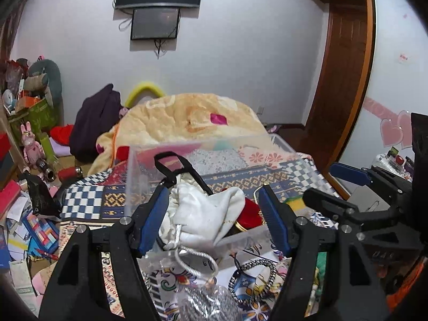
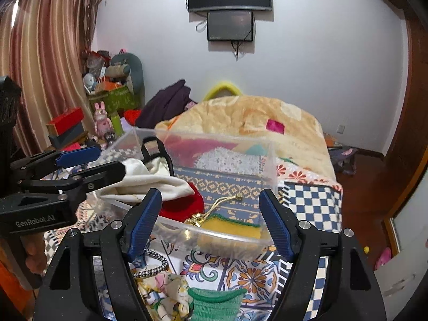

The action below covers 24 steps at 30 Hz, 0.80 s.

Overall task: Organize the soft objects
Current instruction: 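Lift both held items into the clear box and open both grippers, then grasp the bag of silver scrubbers with left gripper while right grasps green knit sock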

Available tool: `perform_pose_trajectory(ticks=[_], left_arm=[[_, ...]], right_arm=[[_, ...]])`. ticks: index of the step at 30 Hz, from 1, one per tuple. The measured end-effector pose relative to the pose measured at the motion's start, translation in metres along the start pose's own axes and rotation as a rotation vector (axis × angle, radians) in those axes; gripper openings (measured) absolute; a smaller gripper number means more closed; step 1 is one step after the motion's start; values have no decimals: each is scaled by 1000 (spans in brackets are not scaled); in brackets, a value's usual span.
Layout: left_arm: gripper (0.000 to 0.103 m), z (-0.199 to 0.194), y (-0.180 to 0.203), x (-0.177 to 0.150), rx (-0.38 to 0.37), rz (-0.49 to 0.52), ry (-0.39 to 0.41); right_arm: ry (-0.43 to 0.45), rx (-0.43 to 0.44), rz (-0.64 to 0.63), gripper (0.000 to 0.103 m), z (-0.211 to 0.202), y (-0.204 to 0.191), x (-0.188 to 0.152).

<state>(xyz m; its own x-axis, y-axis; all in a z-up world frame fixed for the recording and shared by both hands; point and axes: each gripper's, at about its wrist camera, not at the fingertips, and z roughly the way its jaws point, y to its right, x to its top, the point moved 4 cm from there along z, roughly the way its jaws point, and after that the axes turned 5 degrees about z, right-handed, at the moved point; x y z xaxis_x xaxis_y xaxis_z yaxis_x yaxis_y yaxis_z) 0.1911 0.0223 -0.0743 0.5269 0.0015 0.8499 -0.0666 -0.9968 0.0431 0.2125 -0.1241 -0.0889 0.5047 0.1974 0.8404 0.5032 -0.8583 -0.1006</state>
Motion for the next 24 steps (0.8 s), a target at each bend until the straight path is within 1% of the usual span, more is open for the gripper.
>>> perform_pose_trajectory(ticks=[1, 5, 6, 8, 10, 12, 15, 19, 24], left_arm=[[73, -6, -1, 1, 0, -2, 12], [78, -29, -2, -1, 1, -5, 52], [80, -34, -2, -3, -1, -5, 57], [84, -40, 0, -9, -7, -6, 61], [85, -44, 1, -17, -4, -1, 57], [86, -44, 3, -27, 6, 13, 43], [88, -41, 6, -44, 13, 22, 11], [89, -32, 6, -71, -4, -3, -49], [89, -19, 2, -101, -1, -40, -123]], right_arm=[[14, 0, 3, 85, -5, 0, 1], [75, -5, 9, 87, -30, 3, 3], [86, -8, 10, 87, -35, 4, 2], [101, -17, 17, 92, -43, 6, -1], [116, -24, 32, 100, -49, 8, -7], [118, -31, 45, 101, -51, 11, -14], [87, -32, 62, 101, -47, 14, -25], [23, -37, 71, 101, -37, 16, -49], [-68, -38, 97, 101, -26, 23, -81]])
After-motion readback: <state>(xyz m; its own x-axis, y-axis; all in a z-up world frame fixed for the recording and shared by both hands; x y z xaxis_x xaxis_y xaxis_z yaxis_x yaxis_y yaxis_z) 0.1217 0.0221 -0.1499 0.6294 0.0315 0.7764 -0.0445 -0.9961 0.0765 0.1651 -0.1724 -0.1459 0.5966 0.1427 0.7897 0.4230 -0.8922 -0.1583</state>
